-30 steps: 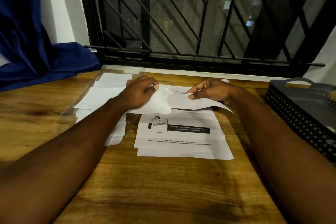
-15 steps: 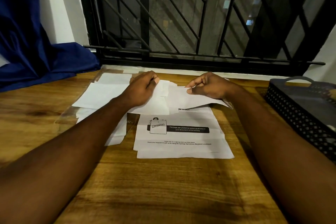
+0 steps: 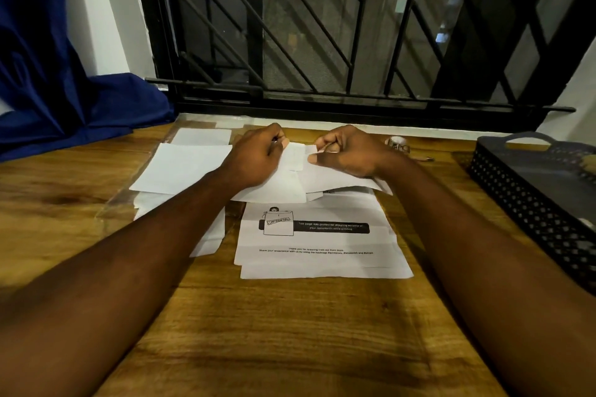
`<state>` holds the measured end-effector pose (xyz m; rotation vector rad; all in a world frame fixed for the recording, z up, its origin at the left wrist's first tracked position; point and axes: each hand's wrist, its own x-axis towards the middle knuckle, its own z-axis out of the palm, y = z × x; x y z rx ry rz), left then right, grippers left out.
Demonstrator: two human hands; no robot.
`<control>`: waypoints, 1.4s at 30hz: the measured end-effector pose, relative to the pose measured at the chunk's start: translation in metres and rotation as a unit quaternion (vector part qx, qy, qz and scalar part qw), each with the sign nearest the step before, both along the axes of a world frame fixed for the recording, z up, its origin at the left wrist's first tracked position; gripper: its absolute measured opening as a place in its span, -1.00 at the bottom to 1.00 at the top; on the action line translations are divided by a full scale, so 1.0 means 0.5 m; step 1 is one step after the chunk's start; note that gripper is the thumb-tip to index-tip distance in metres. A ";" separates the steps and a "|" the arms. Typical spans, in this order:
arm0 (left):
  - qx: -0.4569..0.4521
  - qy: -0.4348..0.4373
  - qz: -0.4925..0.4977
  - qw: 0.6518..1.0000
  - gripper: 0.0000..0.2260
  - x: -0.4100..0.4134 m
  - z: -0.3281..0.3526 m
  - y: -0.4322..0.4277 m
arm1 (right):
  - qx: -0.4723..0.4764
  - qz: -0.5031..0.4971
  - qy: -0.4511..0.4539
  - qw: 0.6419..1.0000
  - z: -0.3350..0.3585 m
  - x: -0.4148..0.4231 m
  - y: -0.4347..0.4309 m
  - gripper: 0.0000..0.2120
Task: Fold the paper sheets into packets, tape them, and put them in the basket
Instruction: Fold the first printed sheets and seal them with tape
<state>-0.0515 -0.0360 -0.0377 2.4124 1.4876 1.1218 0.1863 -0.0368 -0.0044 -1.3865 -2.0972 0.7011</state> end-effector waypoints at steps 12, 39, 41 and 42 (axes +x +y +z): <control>0.033 0.023 0.049 0.998 -0.89 -0.003 -0.010 0.011 | -0.076 -0.029 0.022 0.996 -0.001 0.094 0.023 -0.77; 0.040 0.027 0.084 0.995 -0.87 0.008 0.000 0.004 | -0.004 -0.078 0.244 0.967 -0.039 -0.018 -0.004 -0.80; 0.036 0.027 0.089 0.995 -0.86 0.007 -0.001 0.004 | 0.018 -0.077 0.226 0.971 -0.043 -0.037 -0.006 -0.79; 0.033 0.026 0.092 0.995 -0.86 0.006 -0.001 0.005 | 0.027 -0.081 0.216 0.973 -0.041 -0.042 -0.007 -0.77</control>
